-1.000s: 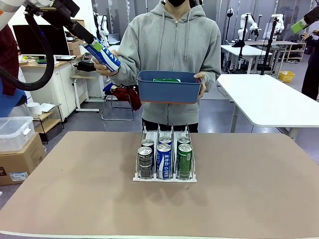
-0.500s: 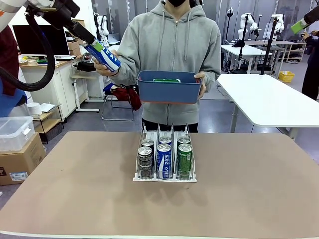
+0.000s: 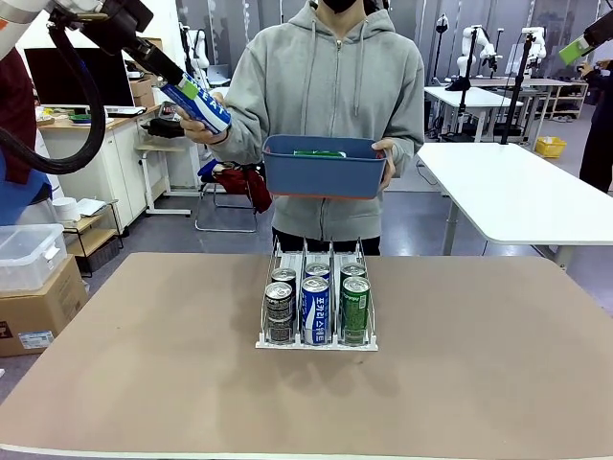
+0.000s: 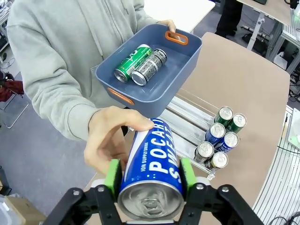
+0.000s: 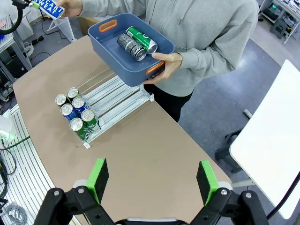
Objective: Fill the beverage cans into the dispenser.
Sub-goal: Pick up the Ionic drink handed by the human.
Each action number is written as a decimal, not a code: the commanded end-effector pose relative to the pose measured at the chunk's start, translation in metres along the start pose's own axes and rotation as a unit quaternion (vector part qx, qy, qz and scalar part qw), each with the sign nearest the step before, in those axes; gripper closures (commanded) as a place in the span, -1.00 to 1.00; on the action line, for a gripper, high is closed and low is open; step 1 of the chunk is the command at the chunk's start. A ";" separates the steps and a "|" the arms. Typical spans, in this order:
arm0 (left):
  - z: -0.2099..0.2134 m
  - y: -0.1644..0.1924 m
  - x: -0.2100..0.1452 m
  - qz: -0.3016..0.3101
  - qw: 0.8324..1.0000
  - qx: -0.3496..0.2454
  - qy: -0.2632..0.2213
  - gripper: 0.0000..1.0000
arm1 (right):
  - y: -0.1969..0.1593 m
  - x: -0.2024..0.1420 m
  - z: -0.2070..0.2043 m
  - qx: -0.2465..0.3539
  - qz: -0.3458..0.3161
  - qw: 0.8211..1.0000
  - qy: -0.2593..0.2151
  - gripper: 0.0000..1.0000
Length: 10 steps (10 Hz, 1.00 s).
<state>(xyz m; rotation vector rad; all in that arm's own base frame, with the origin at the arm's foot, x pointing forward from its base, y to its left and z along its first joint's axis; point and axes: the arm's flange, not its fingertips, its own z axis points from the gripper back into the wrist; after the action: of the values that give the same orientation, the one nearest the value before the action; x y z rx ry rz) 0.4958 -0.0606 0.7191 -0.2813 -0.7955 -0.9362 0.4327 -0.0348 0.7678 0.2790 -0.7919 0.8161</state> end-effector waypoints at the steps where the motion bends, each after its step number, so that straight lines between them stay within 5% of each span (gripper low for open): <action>1: 0.002 0.001 0.001 0.010 1.000 0.002 0.001 0.55 | 0.000 -0.001 0.000 0.000 -0.001 1.000 0.000 -1.00; 2: 0.002 0.002 0.001 0.012 1.000 0.007 0.004 0.27 | 0.000 -0.001 0.000 0.000 -0.001 1.000 0.000 -1.00; 3: 0.002 0.002 0.001 0.017 1.000 0.009 0.006 0.94 | 0.000 -0.001 0.000 0.000 -0.001 1.000 0.000 -1.00; 4: 0.004 0.002 0.001 0.018 1.000 0.011 0.009 0.66 | 0.000 -0.001 0.000 0.000 -0.001 1.000 0.000 -1.00; 5: 0.004 0.002 0.001 0.016 1.000 0.010 0.016 1.00 | 0.000 -0.001 0.000 0.000 -0.001 1.000 0.000 -1.00; 7: 0.003 0.003 0.000 0.020 1.000 0.009 0.023 1.00 | 0.000 -0.001 0.000 0.000 -0.001 1.000 0.000 -1.00; 8: 0.004 0.003 0.001 0.031 0.999 -0.001 0.017 0.25 | 0.000 -0.001 0.000 0.000 -0.001 1.000 0.000 -1.00; 10: 0.004 0.003 0.001 0.019 0.999 -0.008 0.029 0.41 | 0.000 -0.001 0.000 0.000 -0.001 1.000 0.000 -1.00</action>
<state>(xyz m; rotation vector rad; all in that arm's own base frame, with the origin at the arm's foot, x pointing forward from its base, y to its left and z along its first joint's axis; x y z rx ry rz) 0.4965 -0.0601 0.7173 -0.2802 -0.7622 -0.9039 0.4327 -0.0348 0.7678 0.2790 -0.7919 0.8161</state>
